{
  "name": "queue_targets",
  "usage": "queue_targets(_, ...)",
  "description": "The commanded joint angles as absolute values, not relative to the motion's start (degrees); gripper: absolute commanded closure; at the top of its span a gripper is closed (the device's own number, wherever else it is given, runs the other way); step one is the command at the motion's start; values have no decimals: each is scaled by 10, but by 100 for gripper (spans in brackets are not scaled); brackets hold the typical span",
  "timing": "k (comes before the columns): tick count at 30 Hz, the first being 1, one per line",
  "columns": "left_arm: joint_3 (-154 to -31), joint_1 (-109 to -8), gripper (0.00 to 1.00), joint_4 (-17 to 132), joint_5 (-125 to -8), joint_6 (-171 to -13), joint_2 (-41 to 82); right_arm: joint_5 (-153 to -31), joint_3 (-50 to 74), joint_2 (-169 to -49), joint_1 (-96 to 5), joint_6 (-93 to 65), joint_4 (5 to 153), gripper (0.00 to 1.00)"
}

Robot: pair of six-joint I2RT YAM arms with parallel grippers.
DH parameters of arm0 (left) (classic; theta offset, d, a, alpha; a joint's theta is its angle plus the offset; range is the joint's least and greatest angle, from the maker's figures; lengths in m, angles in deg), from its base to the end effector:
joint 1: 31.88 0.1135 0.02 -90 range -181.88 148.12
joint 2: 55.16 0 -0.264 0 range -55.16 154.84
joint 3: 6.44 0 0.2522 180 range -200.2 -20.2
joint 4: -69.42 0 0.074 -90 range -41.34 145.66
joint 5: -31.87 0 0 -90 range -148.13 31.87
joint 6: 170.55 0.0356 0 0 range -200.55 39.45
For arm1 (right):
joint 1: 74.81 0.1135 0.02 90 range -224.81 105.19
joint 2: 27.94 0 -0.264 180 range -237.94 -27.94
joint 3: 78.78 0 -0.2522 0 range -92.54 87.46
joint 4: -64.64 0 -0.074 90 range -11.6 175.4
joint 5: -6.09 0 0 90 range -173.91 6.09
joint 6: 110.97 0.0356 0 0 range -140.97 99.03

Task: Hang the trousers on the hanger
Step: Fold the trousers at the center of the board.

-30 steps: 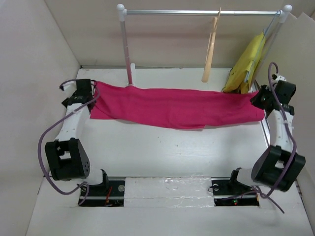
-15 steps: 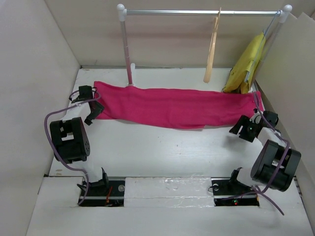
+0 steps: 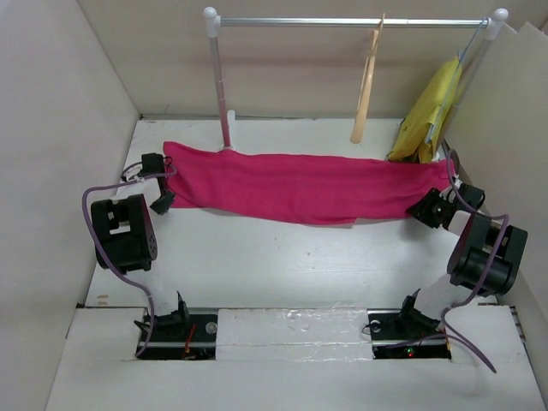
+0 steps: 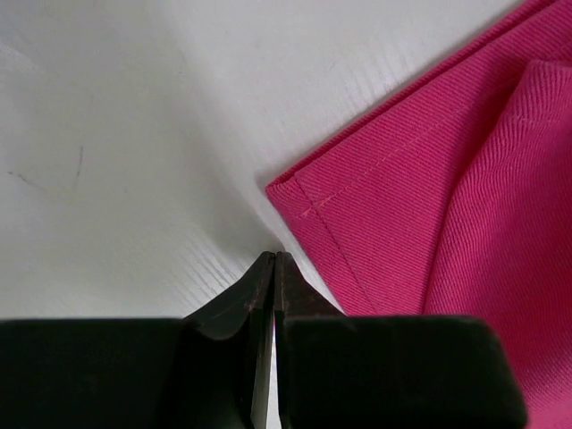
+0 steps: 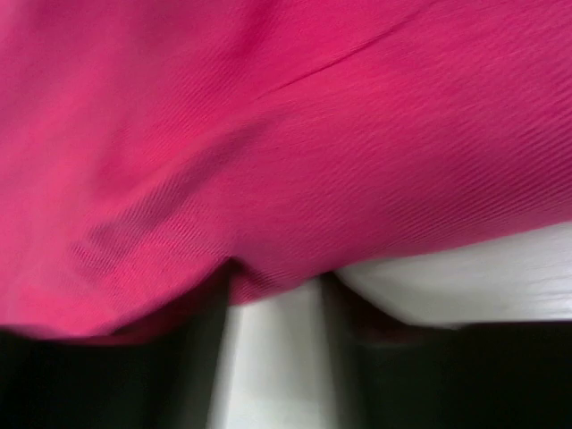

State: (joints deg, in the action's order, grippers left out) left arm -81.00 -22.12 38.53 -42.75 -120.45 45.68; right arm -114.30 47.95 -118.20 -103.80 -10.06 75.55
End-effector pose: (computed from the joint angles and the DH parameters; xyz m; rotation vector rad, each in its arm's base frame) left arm 0.3478 0.0694 0.1701 -1.1486 2.2437 0.1355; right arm 0.2649 -0.1262 0.1481 0.5585 2.2430 0.4776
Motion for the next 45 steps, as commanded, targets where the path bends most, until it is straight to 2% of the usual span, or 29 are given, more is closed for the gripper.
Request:
queue_targets(1,-824,-219,100,372,-393,-1211,473,-1124,467,-1229,-1028,-56,720,67)
queue_targets(3,-833,-219,100,360,-374,-1202,478,-1114,463,-1220,-1028,-44,710,85)
queue_targets(4,-835,-219,100,357,-353,-1198,476,-1119,458,-1215,-1028,-46,718,100)
queue_targets(6,-840,-219,100,346,-328,-1186,471,-1108,435,-1195,-1028,-80,781,100)
queue_targets(8,-838,-203,100,334,-280,-1187,468,-1077,453,-1116,-1034,-115,852,100)
queue_targets(11,-826,-167,100,321,-267,-1195,465,-1077,471,-1052,-1056,-135,889,100)
queue_targets(15,-777,-84,100,339,-326,-1204,414,-1089,511,-978,-1090,-183,965,100)
queue_targets(17,-750,-84,100,352,-359,-1205,391,-1096,520,-940,-1105,-203,1004,100)
queue_targets(21,-727,-150,100,365,-425,-1184,320,-1083,536,-897,-1151,-238,1009,100)
queue_targets(23,-716,-161,76,364,-449,-1171,291,-1107,532,-908,-1151,-233,998,100)
queue_targets(24,-708,-162,68,369,-492,-1163,283,-1114,528,-926,-1151,-228,992,100)
queue_targets(25,-698,-169,54,369,-505,-1162,276,-1121,527,-934,-1151,-224,985,100)
queue_targets(27,-686,-175,40,385,-541,-1157,257,-1135,516,-944,-1151,-225,981,100)
queue_targets(28,-681,-175,38,394,-550,-1160,257,-1138,515,-942,-1151,-226,980,100)
queue_targets(33,-720,-205,43,397,-466,-1175,320,-1141,526,-928,-1138,-233,981,100)
queue_targets(45,-829,-215,52,390,-424,-1195,475,-1155,541,-928,-1133,-247,978,100)
